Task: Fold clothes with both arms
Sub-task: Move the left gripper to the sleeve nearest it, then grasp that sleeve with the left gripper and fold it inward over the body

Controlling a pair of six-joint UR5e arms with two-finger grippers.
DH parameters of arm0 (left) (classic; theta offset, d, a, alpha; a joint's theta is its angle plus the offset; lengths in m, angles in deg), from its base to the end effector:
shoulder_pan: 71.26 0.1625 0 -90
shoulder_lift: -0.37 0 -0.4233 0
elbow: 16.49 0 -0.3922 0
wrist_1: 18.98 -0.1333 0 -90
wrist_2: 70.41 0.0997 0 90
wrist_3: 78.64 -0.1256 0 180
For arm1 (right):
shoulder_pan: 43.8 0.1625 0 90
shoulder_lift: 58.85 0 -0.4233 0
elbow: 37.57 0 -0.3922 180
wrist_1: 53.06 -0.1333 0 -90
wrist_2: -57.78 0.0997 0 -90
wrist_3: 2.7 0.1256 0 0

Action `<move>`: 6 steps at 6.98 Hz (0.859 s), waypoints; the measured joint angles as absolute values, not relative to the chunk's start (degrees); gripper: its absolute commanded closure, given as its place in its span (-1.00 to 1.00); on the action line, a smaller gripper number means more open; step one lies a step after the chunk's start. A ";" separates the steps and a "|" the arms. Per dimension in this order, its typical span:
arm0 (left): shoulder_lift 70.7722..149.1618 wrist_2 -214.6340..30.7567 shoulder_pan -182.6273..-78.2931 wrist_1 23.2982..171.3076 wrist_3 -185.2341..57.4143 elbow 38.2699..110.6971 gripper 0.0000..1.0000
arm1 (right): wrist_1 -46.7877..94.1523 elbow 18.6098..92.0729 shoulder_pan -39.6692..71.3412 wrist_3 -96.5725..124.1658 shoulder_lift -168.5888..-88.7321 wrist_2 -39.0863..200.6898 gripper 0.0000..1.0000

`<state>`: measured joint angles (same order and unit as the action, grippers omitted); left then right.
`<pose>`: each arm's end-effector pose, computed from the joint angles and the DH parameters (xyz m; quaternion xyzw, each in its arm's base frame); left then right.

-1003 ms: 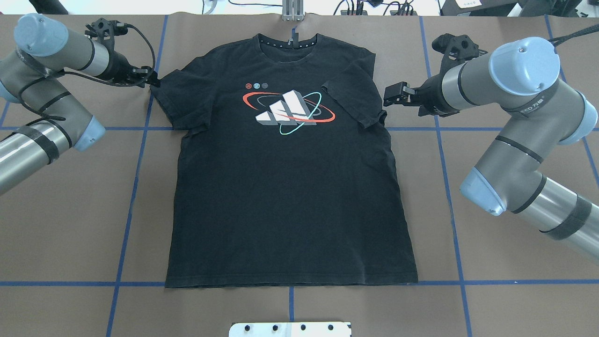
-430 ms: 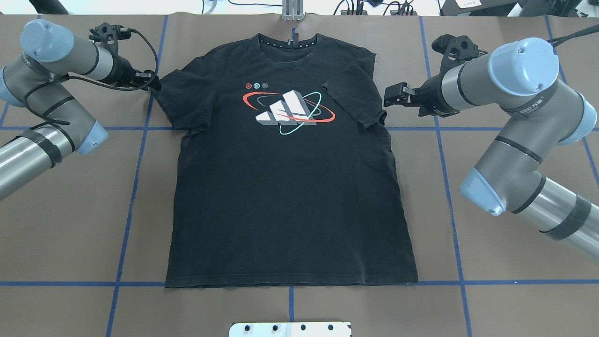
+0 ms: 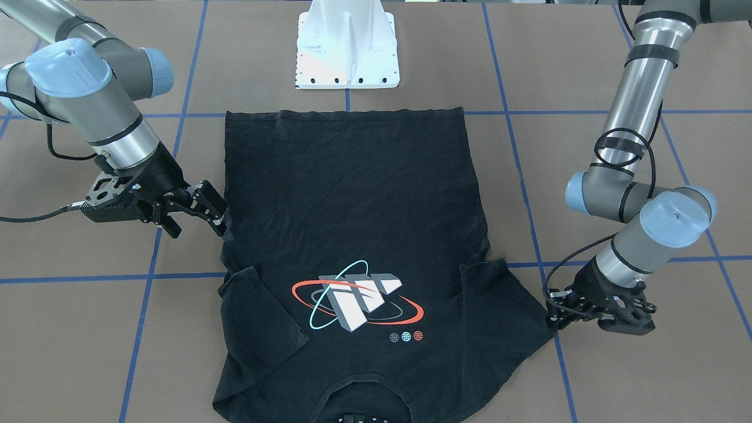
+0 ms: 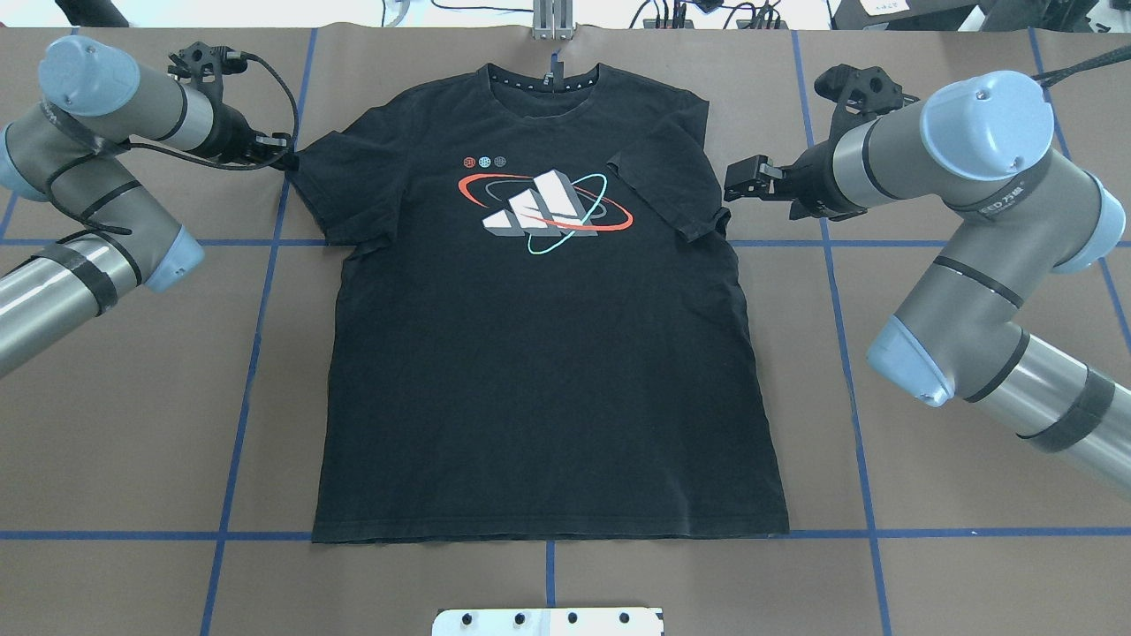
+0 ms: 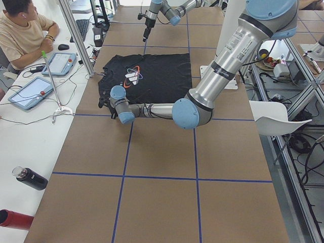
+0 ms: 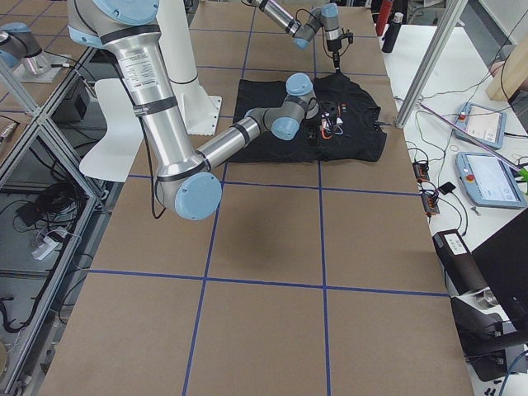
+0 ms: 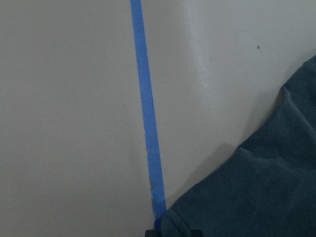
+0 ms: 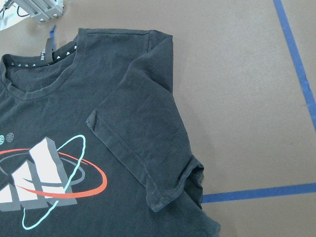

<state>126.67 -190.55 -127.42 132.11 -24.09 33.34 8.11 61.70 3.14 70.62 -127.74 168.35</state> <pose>0.3800 -0.6930 0.5051 0.1724 0.4860 -0.0299 0.8563 -0.3738 -0.5306 0.3336 0.1243 -0.4949 0.1381 0.8488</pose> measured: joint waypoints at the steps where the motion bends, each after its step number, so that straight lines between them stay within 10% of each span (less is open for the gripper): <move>1: 126.77 -191.36 -128.00 131.98 -22.19 34.97 1.00 | 8.11 61.65 3.14 70.65 -127.74 168.28 -0.93; 6: 132.27 -188.05 -122.60 128.28 -0.55 45.56 1.00 | 8.11 61.26 3.14 70.73 -127.59 167.89 -0.93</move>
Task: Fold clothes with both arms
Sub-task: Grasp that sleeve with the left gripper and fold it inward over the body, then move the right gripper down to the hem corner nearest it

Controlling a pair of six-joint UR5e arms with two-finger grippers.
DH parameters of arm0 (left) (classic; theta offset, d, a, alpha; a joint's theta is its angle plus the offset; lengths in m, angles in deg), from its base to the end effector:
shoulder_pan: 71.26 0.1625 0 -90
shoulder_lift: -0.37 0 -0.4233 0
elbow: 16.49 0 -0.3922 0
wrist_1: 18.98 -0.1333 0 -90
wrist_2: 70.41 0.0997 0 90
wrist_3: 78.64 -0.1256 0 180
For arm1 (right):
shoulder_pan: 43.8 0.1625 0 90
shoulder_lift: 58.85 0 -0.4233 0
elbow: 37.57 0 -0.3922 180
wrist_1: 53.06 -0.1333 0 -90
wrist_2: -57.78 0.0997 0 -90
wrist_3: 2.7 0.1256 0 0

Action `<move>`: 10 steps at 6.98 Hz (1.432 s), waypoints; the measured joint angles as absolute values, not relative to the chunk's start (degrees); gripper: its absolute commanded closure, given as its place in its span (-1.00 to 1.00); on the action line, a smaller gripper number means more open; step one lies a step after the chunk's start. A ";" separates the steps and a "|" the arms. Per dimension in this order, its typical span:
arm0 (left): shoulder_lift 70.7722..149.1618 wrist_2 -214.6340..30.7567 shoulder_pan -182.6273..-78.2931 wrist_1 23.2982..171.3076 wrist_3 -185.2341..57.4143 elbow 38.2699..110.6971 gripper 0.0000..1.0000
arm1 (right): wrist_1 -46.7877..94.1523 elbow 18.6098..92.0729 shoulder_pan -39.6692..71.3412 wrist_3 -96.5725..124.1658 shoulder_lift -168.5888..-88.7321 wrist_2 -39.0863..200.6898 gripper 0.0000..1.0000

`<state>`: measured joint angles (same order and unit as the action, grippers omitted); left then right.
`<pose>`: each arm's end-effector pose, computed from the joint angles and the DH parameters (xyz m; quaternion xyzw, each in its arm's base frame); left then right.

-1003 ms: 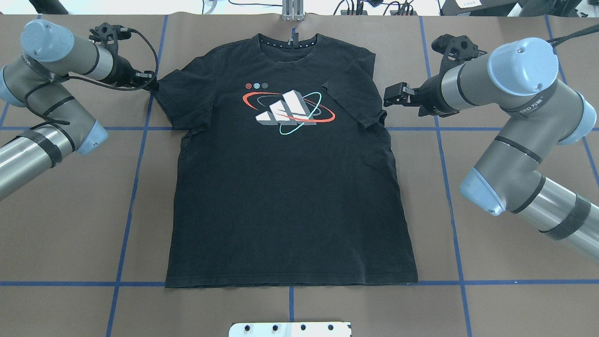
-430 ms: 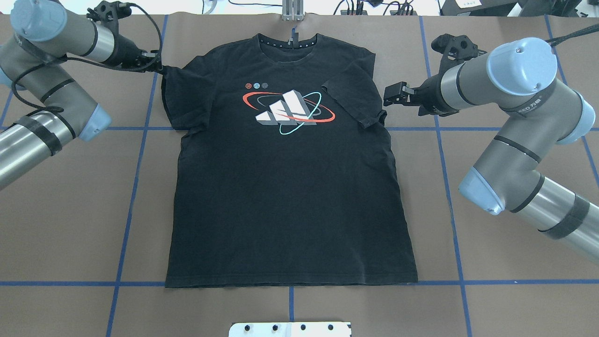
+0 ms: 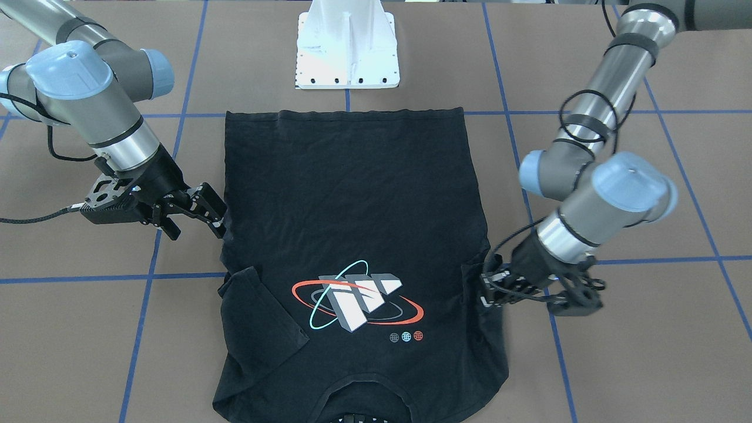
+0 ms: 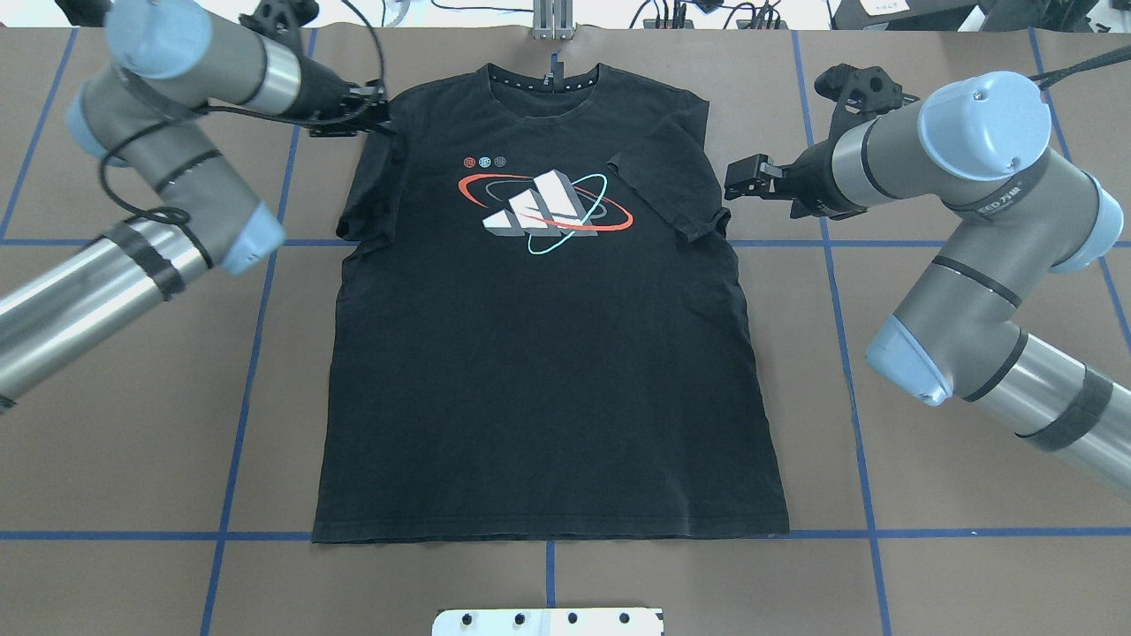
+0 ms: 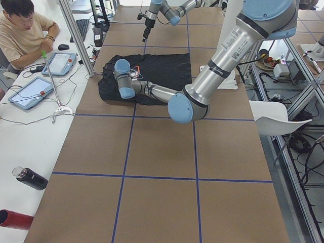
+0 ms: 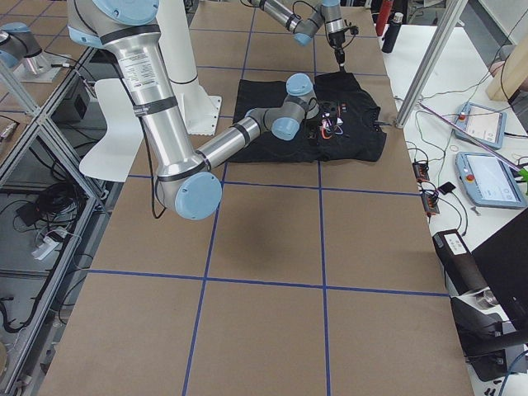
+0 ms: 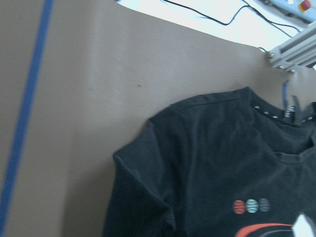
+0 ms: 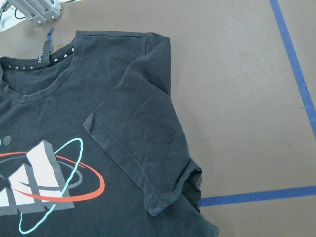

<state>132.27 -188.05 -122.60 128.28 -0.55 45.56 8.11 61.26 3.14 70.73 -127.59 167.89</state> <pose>0.4417 -0.6722 0.3245 0.1311 0.5832 -0.1354 0.7901 -0.3748 -0.5330 0.3359 0.1256 -0.4918 0.1417 0.8499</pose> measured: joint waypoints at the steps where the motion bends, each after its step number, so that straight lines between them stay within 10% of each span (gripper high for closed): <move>1: 134.68 -184.30 -120.52 127.85 1.19 43.83 1.00 | 8.11 61.02 3.14 70.76 -127.55 167.74 -0.93; 2: 137.04 -181.41 -119.23 127.74 2.21 41.12 1.00 | 8.11 60.71 3.11 70.81 -127.49 167.51 -0.95; 3: 138.46 -179.35 -118.36 127.79 2.69 39.09 -0.81 | 8.11 60.45 3.04 70.95 -127.40 167.38 -0.95; 10: 126.22 -178.25 -115.35 127.59 4.29 60.69 -1.00 | 14.90 70.26 -8.76 91.65 -131.85 158.06 -0.92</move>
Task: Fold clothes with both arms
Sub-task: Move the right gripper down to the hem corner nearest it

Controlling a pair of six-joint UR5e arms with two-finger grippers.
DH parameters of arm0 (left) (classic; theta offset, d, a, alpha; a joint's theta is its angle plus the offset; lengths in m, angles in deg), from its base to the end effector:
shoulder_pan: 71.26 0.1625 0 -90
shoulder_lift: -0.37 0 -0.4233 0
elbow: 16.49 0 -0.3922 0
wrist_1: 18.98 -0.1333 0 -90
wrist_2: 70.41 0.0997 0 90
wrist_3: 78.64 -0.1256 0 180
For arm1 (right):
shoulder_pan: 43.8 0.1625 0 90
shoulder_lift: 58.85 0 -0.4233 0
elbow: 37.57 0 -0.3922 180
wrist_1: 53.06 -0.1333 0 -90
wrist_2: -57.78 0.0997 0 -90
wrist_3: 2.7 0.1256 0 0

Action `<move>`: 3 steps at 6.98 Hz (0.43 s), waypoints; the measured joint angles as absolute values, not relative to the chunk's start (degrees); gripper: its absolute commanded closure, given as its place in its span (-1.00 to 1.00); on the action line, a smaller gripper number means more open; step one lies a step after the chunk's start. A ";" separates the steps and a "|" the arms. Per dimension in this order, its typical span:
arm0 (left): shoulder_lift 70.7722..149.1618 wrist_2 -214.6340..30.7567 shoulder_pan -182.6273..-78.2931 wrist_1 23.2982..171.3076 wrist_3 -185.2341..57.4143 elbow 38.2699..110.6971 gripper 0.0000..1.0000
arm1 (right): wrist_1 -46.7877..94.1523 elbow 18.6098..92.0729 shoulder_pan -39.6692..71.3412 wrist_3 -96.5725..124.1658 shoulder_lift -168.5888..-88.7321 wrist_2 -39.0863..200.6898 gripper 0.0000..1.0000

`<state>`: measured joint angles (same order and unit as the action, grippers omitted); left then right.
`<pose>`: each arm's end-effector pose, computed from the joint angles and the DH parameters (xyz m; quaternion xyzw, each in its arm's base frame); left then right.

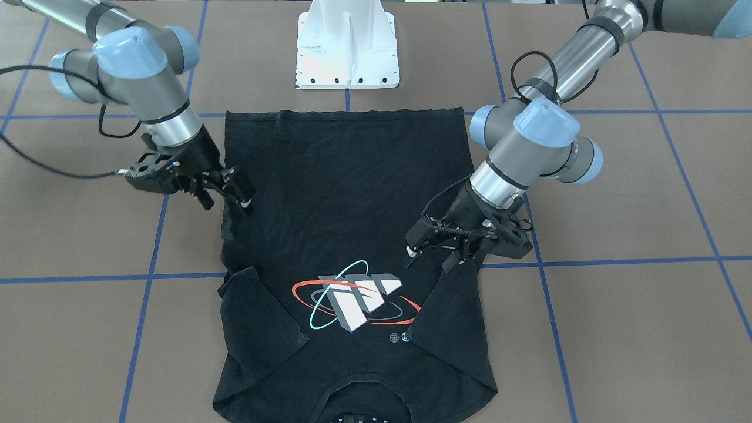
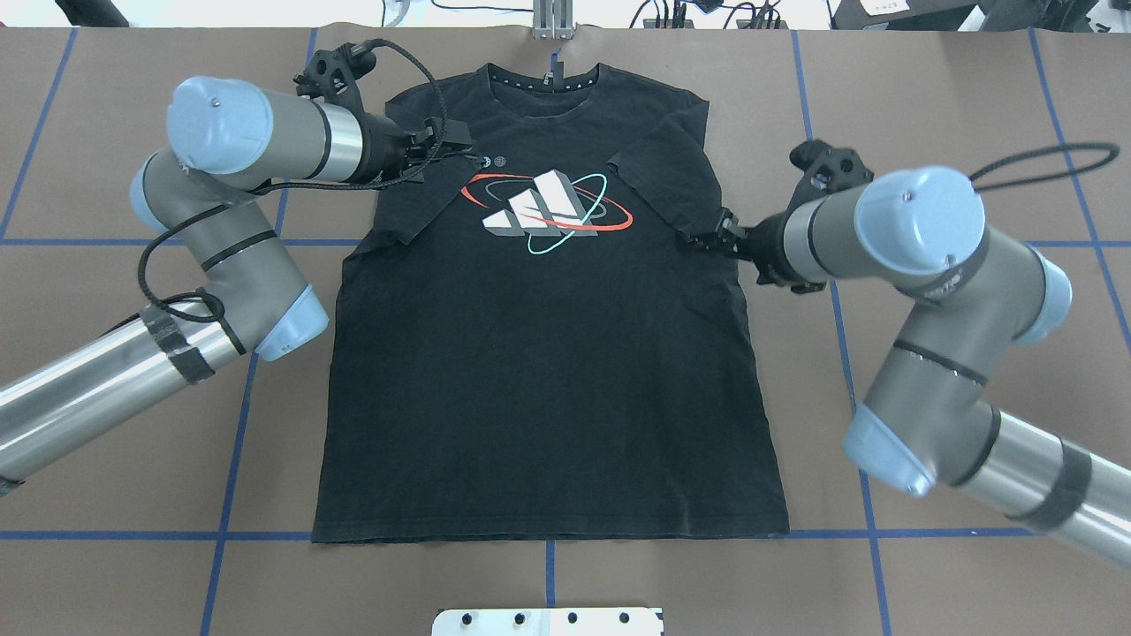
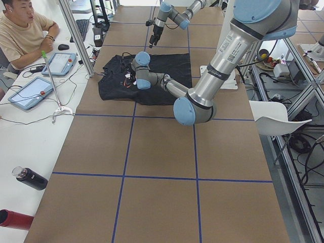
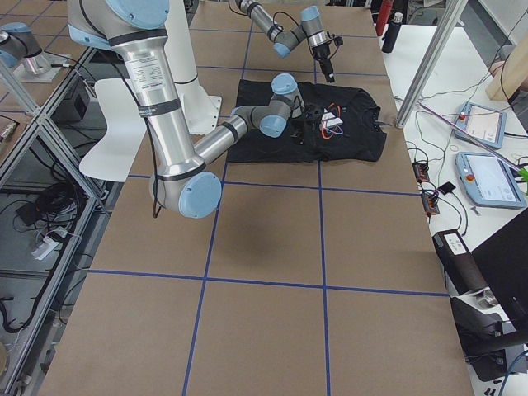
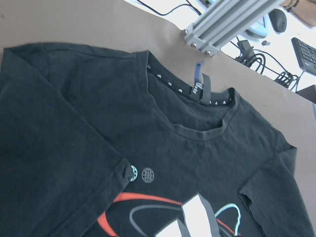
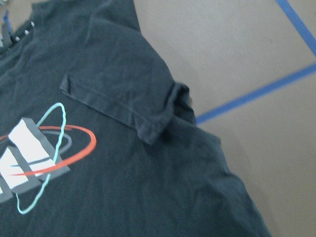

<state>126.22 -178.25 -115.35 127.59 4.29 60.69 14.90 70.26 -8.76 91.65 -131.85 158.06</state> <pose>0.4687 -0.5861 0.2757 0.1656 0.6218 -0.1468 0.7512 -0.4306 -0.4374 0.3274 0.0495 -0.4782 0.2550 0.8390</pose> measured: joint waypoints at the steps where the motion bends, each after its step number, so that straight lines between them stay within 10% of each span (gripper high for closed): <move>1: 125.16 -178.29 -115.23 127.85 4.30 62.33 -1.00 | 19.67 76.32 -13.20 95.96 -135.35 155.15 -0.92; 3: 124.39 -179.23 -114.99 128.19 4.19 63.80 -1.00 | 23.94 83.97 -22.94 105.37 -142.29 147.82 -0.83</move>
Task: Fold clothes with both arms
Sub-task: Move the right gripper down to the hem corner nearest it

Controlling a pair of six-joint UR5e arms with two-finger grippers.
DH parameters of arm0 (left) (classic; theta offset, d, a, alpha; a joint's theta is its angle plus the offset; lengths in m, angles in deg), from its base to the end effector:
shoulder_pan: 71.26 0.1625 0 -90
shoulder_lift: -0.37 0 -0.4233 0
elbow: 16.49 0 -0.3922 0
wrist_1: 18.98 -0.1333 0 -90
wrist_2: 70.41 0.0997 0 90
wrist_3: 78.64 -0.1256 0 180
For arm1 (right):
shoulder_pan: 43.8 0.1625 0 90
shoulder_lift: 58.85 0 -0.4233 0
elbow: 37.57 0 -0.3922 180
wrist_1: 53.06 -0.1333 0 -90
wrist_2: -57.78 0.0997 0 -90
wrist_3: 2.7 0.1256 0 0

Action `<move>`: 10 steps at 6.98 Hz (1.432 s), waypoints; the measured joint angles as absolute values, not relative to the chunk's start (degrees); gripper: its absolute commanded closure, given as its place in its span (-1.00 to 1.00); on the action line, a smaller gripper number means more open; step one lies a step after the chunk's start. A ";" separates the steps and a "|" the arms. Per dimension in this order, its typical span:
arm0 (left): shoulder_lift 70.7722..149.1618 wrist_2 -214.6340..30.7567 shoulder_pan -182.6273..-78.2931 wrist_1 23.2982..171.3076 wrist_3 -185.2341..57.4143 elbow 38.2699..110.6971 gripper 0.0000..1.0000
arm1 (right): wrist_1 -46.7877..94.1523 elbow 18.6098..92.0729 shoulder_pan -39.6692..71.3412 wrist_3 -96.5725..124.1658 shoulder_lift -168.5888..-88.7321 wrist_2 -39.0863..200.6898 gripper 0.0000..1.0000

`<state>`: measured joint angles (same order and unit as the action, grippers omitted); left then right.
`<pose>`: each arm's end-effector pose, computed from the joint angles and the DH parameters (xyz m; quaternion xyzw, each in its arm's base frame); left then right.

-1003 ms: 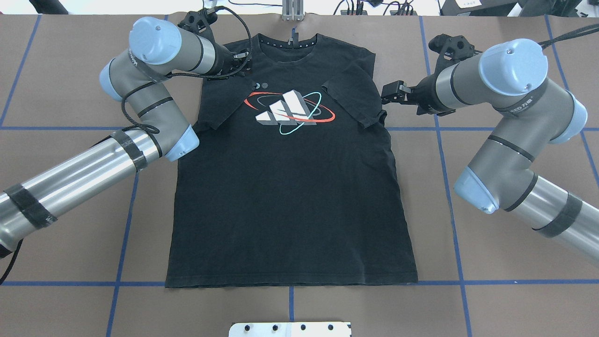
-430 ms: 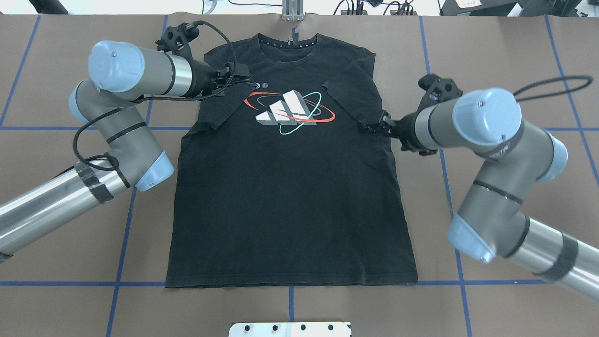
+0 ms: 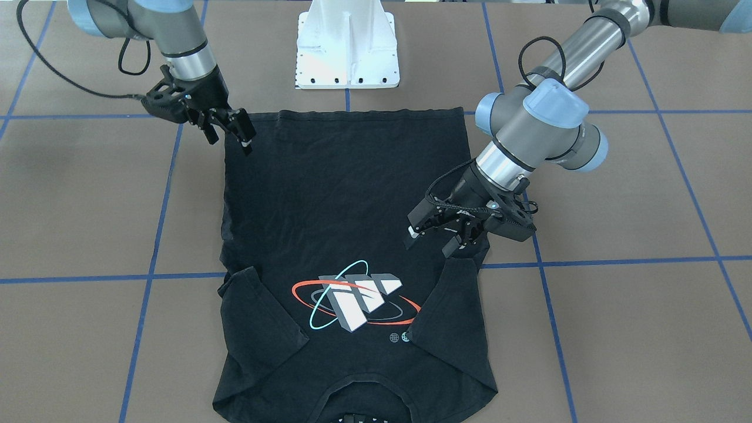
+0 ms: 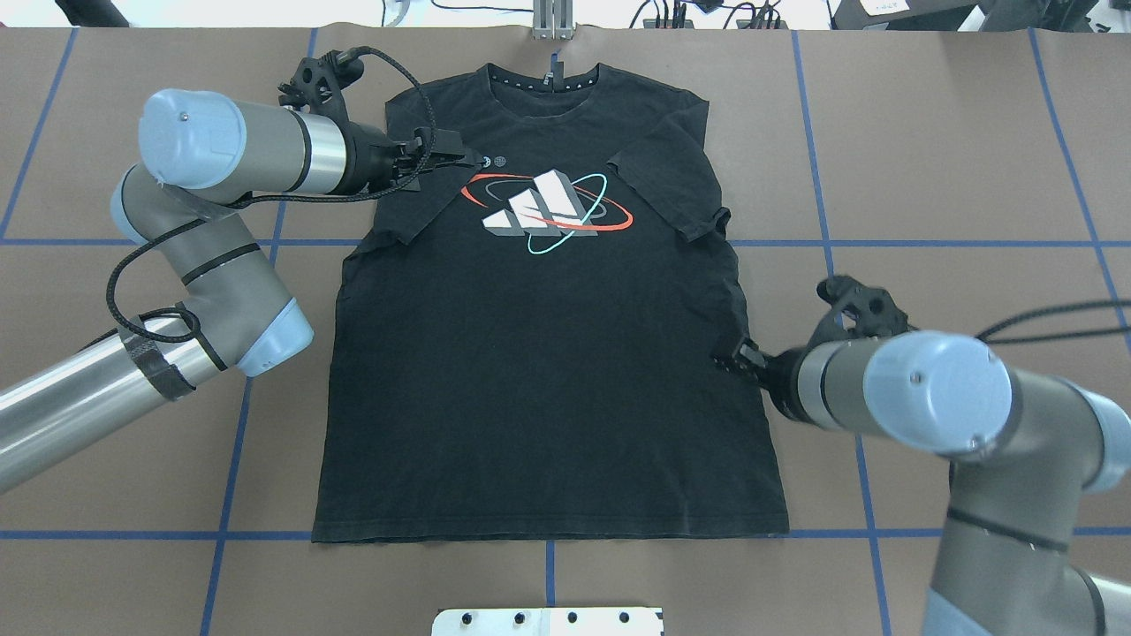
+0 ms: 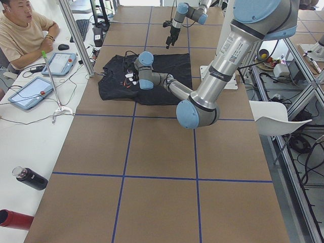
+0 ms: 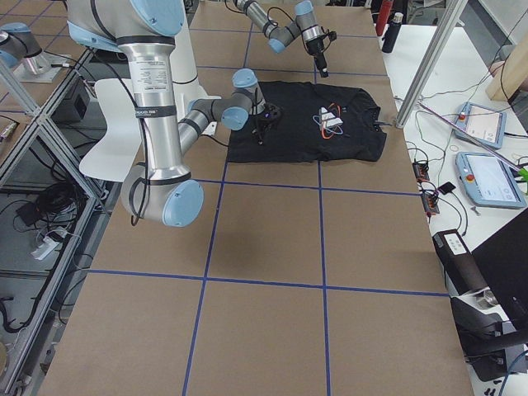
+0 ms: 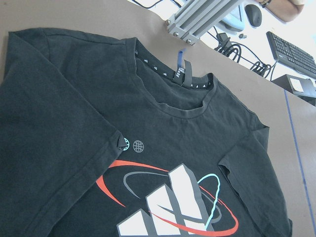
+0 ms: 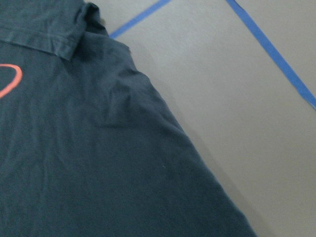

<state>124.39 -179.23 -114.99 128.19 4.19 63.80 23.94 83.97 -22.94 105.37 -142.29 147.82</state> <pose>0.4609 -0.5693 0.2709 0.1648 0.6346 -0.1331 0.7432 -0.4360 -0.3087 0.3423 0.0102 -0.4312 0.3005 0.8507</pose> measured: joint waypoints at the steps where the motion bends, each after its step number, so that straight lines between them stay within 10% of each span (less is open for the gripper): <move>1: 124.15 -179.83 -114.91 128.20 4.22 63.98 -1.00 | 24.40 85.96 -27.56 109.41 -145.01 144.10 -0.79; 10: 123.52 -179.57 -114.77 128.23 7.94 63.56 -1.00 | 24.81 84.69 -41.86 122.27 -150.64 134.84 -0.17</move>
